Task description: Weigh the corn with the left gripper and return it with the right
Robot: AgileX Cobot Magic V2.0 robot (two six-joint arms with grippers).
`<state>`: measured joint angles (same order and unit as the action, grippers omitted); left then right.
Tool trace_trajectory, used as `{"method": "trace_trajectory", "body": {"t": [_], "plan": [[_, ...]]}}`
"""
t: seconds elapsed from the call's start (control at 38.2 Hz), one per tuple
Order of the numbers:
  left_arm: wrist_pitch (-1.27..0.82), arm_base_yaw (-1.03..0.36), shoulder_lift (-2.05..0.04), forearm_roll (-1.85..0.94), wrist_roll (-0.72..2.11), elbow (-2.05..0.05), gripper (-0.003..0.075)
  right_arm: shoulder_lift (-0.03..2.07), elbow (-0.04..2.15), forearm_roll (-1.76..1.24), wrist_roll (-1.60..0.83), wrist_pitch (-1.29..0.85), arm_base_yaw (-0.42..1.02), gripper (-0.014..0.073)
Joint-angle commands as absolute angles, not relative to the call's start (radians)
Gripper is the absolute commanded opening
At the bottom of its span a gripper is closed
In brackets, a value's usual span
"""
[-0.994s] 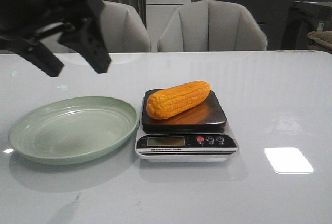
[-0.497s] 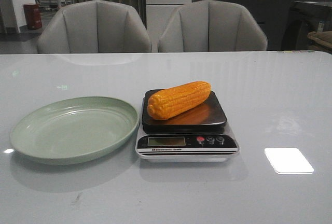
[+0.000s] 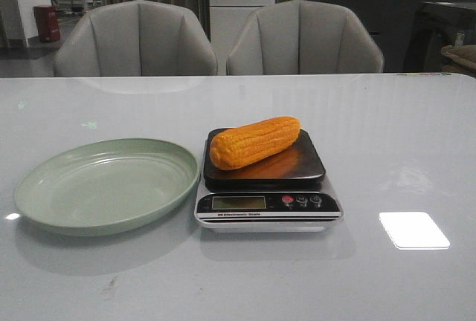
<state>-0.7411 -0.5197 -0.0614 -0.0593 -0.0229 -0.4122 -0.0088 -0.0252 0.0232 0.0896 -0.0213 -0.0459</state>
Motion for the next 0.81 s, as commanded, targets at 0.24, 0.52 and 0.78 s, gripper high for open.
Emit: {"method": "trace_trajectory", "body": {"t": [0.24, 0.52, 0.78], "plan": [[-0.677, -0.517, -0.069, -0.051, -0.013, -0.437, 0.0114, -0.027, -0.036, 0.033, 0.087, 0.061, -0.050, 0.0190], [-0.675, -0.517, -0.069, -0.042, -0.013, -0.437, 0.0114, -0.026, -0.015, 0.017, 0.129, 0.219, -0.049, 0.0190], [-0.673, -0.517, -0.069, -0.042, -0.013, -0.437, 0.0114, 0.233, 0.269, 0.017, 0.131, -0.025, -0.030, 0.0190]]}}
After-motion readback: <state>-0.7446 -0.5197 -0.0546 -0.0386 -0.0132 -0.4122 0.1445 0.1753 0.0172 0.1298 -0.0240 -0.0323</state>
